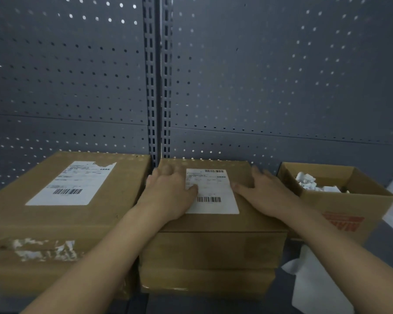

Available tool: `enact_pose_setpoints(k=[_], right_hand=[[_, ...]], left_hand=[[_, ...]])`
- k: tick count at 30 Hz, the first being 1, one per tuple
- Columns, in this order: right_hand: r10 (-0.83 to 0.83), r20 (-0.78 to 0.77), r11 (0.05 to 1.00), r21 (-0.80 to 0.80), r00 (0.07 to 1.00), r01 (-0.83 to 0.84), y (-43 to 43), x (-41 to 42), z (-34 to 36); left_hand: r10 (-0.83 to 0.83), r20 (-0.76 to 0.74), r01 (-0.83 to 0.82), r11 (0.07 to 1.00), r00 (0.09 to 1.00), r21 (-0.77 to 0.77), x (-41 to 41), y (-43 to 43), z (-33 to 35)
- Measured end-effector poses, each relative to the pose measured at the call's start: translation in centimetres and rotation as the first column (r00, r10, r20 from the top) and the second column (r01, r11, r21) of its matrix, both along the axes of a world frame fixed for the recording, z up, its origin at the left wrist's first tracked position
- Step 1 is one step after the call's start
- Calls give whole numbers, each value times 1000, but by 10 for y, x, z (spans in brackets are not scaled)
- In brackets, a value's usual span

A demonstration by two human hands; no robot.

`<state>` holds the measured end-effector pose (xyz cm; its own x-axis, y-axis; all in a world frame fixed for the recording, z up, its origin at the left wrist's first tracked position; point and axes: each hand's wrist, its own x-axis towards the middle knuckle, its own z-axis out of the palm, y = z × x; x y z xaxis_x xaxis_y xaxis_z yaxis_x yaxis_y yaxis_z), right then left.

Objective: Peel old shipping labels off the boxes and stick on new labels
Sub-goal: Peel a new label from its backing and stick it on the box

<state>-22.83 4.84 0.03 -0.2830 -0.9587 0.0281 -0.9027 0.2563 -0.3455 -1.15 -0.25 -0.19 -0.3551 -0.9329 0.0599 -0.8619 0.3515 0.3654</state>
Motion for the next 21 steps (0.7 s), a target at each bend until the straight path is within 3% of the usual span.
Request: enact_pose_setpoints(k=[3,8,16,21], right_hand=[[-137,251,985,139,958,104,8,-17,-3],[-151,612,988,129,777,90,22,-24,-12],[-101,689,995,60,718,82,46,-28,-14],[-93,695,995,38,713,93,67,-31,-12]], left_hand=[[90,-70,-85,994,994,71,5,7,-2],[207,-198,-178,972,958,156,8,12,1],[303,-318,-195,924,898,329,19,26,4],[268,-469,-99,930,841,355,26,36,-8]])
